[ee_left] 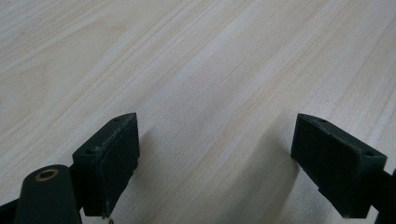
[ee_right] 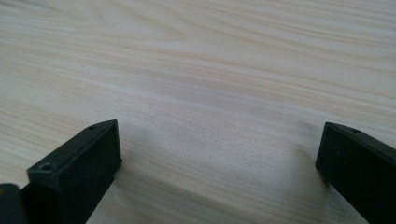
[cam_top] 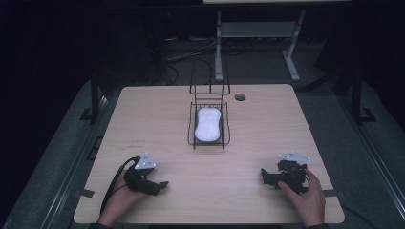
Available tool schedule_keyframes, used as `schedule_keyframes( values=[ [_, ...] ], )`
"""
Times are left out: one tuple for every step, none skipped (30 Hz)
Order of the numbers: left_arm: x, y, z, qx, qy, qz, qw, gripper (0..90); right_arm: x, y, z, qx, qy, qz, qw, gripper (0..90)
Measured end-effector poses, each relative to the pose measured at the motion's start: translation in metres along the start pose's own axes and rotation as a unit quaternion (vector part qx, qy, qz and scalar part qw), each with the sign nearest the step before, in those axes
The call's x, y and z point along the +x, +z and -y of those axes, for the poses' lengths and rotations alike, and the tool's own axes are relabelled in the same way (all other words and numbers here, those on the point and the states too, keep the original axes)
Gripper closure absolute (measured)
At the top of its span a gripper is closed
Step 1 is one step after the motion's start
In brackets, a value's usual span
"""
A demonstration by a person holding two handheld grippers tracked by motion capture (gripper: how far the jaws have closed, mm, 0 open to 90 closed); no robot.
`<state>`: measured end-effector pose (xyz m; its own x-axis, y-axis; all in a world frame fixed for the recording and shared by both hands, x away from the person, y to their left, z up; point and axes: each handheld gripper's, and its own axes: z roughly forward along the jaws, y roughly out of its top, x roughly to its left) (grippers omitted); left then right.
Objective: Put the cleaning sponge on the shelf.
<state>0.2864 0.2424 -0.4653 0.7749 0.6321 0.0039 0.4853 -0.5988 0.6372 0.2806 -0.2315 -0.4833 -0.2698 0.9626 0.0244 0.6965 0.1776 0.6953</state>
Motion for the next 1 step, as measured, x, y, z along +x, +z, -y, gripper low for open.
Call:
schedule_keyframes(
  values=[
    [0.0000,0.0000,0.0000,0.000,0.000,0.000,1.0000,14.5,0.0000,0.0000,0.0000,0.000,0.000,0.000,1.0000,0.0]
  ],
)
